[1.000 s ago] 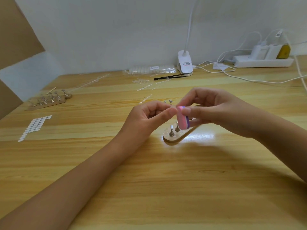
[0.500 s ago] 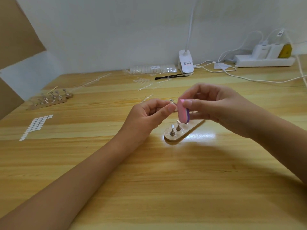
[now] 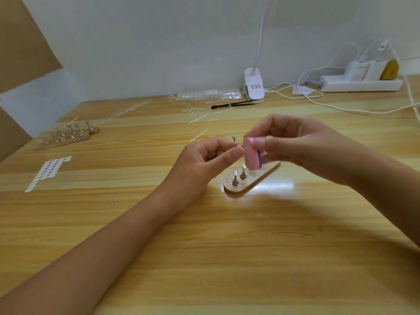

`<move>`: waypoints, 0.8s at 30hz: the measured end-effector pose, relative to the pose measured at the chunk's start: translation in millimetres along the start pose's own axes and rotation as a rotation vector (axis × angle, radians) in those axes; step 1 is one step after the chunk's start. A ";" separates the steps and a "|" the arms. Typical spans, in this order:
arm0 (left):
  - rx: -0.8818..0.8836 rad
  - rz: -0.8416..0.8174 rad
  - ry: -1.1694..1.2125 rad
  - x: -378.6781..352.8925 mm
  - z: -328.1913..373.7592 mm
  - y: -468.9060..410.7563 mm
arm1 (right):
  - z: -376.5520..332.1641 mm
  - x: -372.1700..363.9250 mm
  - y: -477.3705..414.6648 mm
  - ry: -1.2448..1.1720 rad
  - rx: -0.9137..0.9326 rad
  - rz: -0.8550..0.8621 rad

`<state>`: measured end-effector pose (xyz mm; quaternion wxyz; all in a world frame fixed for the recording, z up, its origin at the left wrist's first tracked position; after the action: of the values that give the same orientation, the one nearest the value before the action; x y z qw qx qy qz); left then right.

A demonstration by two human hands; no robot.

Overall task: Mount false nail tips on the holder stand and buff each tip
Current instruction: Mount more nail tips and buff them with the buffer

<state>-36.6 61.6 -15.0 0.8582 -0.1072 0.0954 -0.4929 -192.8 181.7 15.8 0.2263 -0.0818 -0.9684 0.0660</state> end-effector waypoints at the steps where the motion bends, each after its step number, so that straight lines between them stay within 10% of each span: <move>1: -0.006 -0.011 -0.003 -0.4 0.1 -0.1 | 0.7 -0.6 0.4 0.014 -0.006 -0.037; 24: -0.006 -0.050 -0.078 1.9 4.5 1.0 | -1.0 2.4 3.0 0.095 -0.026 -0.156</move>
<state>-33.7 60.8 -11.1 0.8484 -0.1312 0.0604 -0.5094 -194.1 185.2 17.2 0.2753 -0.0120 -0.9608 0.0314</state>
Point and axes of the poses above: each hand's wrist, its own y-axis away from the middle knuckle, its own x-axis out of the back of the hand, z = x × y, the point moved 2 cm from there along -y, towards the middle knuckle, and after that the axes turned 15 degrees about y, right-handed, at the moved point
